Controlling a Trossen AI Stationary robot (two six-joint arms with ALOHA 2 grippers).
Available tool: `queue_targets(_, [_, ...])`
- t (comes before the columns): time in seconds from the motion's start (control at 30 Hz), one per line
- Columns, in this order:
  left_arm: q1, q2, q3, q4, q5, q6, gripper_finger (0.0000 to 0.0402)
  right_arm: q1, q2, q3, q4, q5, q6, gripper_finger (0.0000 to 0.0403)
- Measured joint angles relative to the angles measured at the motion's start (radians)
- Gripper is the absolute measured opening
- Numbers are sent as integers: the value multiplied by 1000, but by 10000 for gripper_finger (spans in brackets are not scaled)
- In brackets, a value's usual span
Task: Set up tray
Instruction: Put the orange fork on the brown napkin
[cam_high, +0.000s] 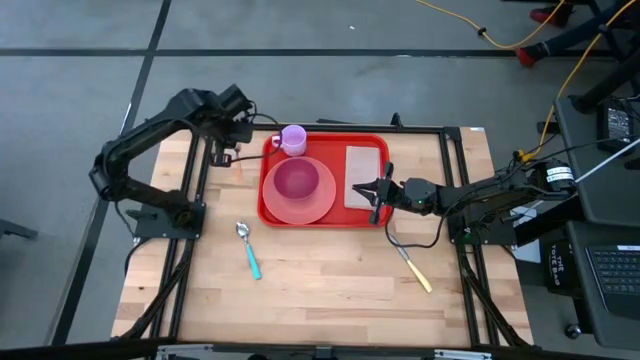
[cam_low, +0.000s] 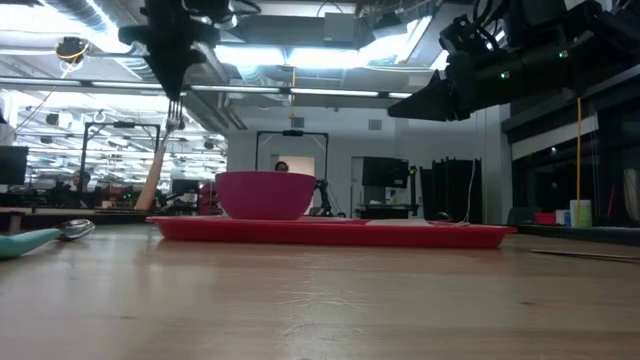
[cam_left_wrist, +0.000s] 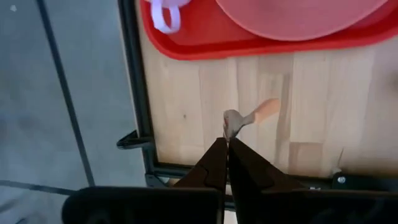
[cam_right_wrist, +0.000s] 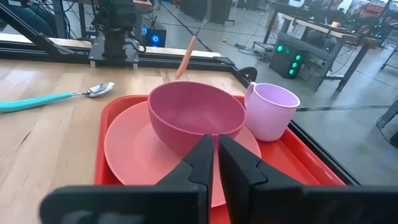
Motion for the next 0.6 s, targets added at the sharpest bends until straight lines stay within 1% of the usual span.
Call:
queue_targets(0.13, [-37,-25,18,0,-15,-39,1,0,0,0,0,0,1,30])
queue_targets(0.37, [-106,-37,80,1,-129,-170,1,0,0,0,0,0,1,30])
queue_targets(0.6, [-155,-37,117,25,-142,-206,2,0,0,0,0,0,1,30])
